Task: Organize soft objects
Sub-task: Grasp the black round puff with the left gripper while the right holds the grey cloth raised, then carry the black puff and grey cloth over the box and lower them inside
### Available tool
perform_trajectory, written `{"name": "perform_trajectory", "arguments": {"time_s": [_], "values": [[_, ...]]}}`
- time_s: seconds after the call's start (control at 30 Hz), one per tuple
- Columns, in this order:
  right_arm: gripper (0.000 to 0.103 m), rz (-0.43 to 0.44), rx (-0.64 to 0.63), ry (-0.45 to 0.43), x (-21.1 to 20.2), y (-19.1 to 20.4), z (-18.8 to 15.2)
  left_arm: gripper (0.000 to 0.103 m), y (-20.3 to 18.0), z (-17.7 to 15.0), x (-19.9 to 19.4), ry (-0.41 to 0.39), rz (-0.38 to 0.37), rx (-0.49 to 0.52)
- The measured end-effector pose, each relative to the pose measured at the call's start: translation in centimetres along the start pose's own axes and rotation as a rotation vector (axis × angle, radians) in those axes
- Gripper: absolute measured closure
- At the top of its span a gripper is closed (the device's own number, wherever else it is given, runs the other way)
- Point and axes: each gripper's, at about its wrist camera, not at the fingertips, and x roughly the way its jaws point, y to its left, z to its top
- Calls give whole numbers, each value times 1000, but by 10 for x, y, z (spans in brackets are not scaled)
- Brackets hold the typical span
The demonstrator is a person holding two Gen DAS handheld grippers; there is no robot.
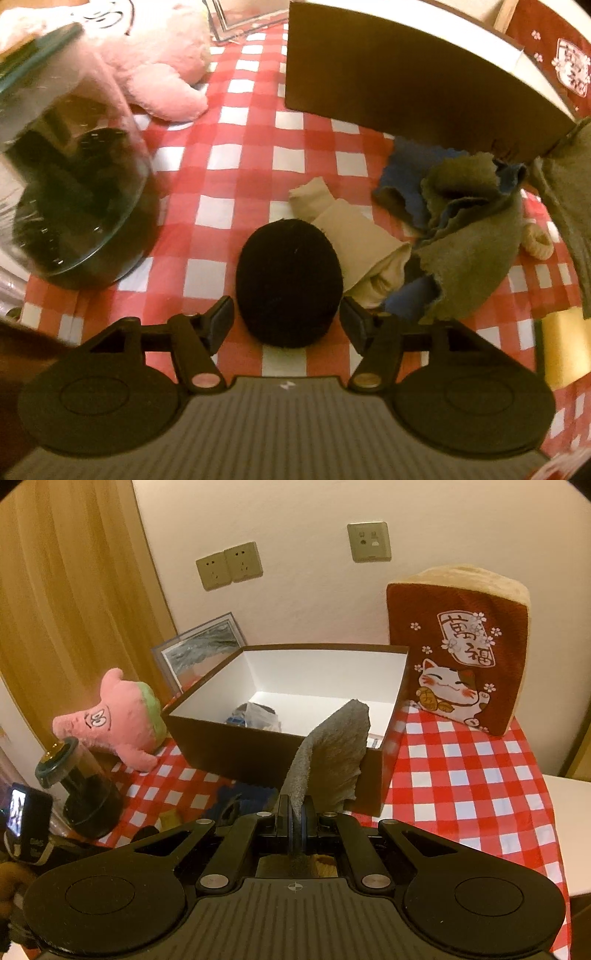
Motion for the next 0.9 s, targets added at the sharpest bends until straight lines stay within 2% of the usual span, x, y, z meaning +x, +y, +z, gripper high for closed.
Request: {"name": "perform_trajectory", "arguments": {"time_s": [0.17,0.33,0.47,0.67,0.9], "values": [[99,-6,-2,14,0,0,-4,41,1,4,10,-1,1,28],[99,-7,-3,13,-4,1,-5,48,-1,0,3,-21,-15,49],[99,0,-12,1,-11,5,-2,48,-3,-6,-13,-49,-12,67],[99,14,-31,-18,-20,11,2,48,-6,-8,-44,-92,-34,38],[99,39,-64,-43,-33,21,9,48,-20,6,-87,-162,-54,68]]}}
